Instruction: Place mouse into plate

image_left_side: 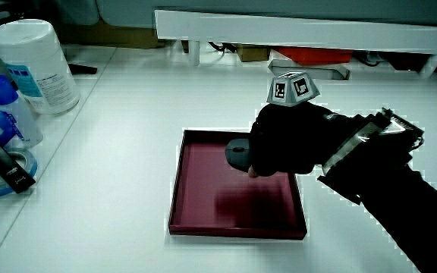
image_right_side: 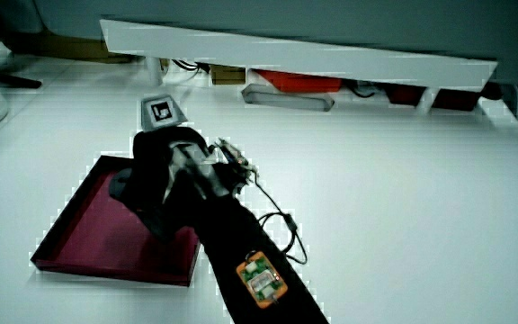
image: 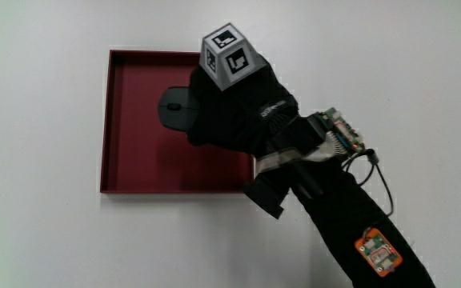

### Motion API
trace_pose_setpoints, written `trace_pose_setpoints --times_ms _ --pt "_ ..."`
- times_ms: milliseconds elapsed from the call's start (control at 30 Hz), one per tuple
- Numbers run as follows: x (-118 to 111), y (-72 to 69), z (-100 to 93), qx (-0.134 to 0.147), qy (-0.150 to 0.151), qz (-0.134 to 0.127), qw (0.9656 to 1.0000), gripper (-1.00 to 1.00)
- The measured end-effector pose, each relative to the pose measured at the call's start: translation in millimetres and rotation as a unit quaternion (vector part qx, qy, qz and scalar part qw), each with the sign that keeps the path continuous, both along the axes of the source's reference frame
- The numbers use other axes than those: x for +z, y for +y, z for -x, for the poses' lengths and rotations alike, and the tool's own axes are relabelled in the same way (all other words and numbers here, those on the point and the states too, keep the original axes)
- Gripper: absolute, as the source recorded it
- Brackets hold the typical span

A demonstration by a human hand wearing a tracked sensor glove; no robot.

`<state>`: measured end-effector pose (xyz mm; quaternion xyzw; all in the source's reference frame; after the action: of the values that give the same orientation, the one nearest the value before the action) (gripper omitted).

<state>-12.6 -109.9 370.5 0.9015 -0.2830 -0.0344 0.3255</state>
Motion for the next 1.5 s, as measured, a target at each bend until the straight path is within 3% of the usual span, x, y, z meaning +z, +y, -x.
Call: trace_pose_setpoints --times_ms 67,267,333,400,433,500,567,667,733,1033,1067,1233,1267,1300,1333,1400,1433,1467,1500 --pt "4 0.0 5.9 -0.001 -0.001 -0.003 1.0 0.0" --pt "30 -0.8 15.3 -0.003 0.0 0.028 0.9996 0.0" --pt "35 0.2 18.0 0.0 0.006 0.019 0.9998 0.0" --pt "42 1.8 22.5 -0.011 0.007 0.033 0.9994 0.0" --pt "46 2.0 24.3 -0.004 0.023 0.024 0.9994 0.0" --pt "52 2.0 27.3 -0.008 0.038 0.038 0.9985 0.0" --pt "53 2.4 29.7 -0.008 0.041 0.031 0.9987 0.0" --pt "58 4.6 33.2 -0.013 0.048 0.043 0.9978 0.0" --pt "64 4.9 34.5 -0.012 0.074 0.048 0.996 0.0" --pt "65 7.5 34.6 -0.005 0.104 0.049 0.9934 0.0" --pt "66 8.0 34.0 -0.008 0.096 0.058 0.9937 -0.05" --pt "67 11.9 27.8 -0.004 0.081 0.052 0.9953 -0.32" --pt "68 13.0 26.5 -0.003 0.09 0.05 0.9947 -0.37" --pt "73 12.9 24.0 0.004 0.104 0.07 0.9921 -0.42" --pt "68 14.0 21.5 0.006 0.089 0.058 0.9943 -0.47" --pt "65 16.3 16.9 0.006 0.092 0.047 0.9946 -0.58" --pt "62 16.8 13.0 0.021 0.097 0.032 0.9945 -0.63" --pt "65 17.6 9.0 0.022 0.098 0.058 0.9932 -0.68" --pt "57 20.0 4.9 0.028 0.08 0.027 0.996 -0.74"
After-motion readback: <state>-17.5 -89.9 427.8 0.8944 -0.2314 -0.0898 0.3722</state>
